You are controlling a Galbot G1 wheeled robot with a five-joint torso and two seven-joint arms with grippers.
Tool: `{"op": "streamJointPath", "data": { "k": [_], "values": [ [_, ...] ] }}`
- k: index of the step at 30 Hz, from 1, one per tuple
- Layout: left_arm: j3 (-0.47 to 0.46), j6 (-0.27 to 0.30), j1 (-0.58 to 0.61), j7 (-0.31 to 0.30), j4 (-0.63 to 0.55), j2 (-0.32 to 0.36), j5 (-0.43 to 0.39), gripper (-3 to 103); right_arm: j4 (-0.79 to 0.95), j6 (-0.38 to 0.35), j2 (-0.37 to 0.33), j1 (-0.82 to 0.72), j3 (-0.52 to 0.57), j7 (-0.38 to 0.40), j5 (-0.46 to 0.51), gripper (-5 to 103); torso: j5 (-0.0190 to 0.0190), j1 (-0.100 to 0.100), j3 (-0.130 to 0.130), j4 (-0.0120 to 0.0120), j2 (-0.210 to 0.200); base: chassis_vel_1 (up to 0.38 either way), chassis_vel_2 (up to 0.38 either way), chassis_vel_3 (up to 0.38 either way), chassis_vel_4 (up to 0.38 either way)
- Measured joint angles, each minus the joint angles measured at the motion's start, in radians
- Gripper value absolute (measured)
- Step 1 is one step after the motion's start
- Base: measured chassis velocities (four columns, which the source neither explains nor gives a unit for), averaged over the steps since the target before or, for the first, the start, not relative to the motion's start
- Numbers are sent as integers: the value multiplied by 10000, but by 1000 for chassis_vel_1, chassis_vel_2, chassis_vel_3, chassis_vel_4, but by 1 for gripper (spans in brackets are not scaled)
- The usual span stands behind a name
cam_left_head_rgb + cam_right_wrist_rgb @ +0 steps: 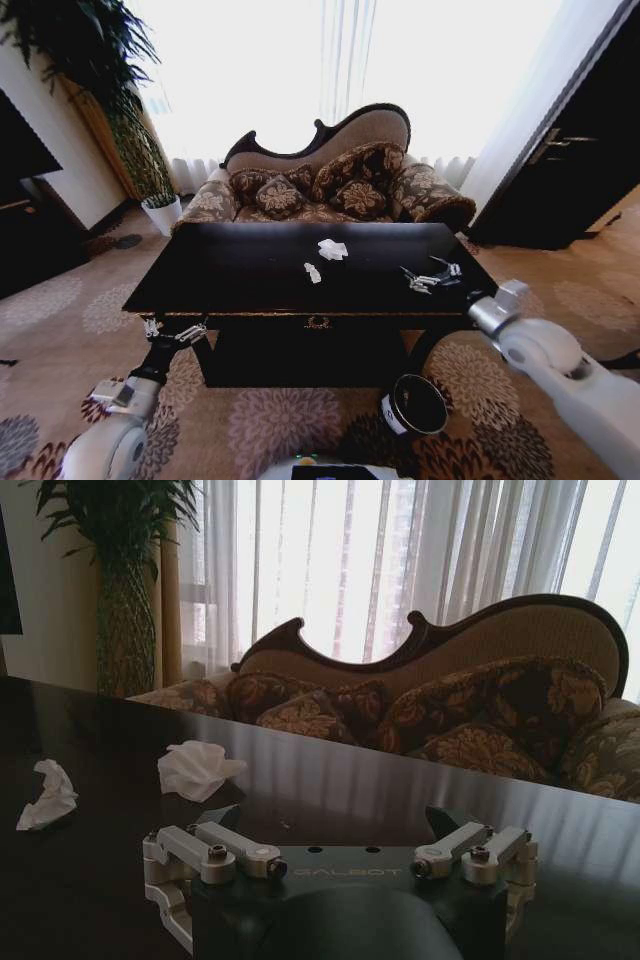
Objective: Move to the front of the table and place the trash on the table into the trash bin.
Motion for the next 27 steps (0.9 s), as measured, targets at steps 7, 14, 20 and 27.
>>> {"op": "streamJointPath", "data": {
  "k": [7,14,20,27],
  "values": [
    [0,0,0,1,0,0,0,100,-978,-503,-452,2848,-2336,135,806,100,0,0,0,1,0,0,0,0,0],
    [0,0,0,0,0,0,1,100,-1451,-753,-299,4965,-4667,330,1004,100,1,-1,0,0,0,0,0,0,0],
    [0,0,0,0,0,0,0,100,-1819,-894,-122,6587,-6098,447,1164,100,-1,-1,1,2,-1,0,0,0,0],
    [0,0,0,0,0,0,1,100,-2307,-1044,425,8366,-8283,648,1195,100,-2,-1,0,2,0,0,0,0,0]
  ]
}}
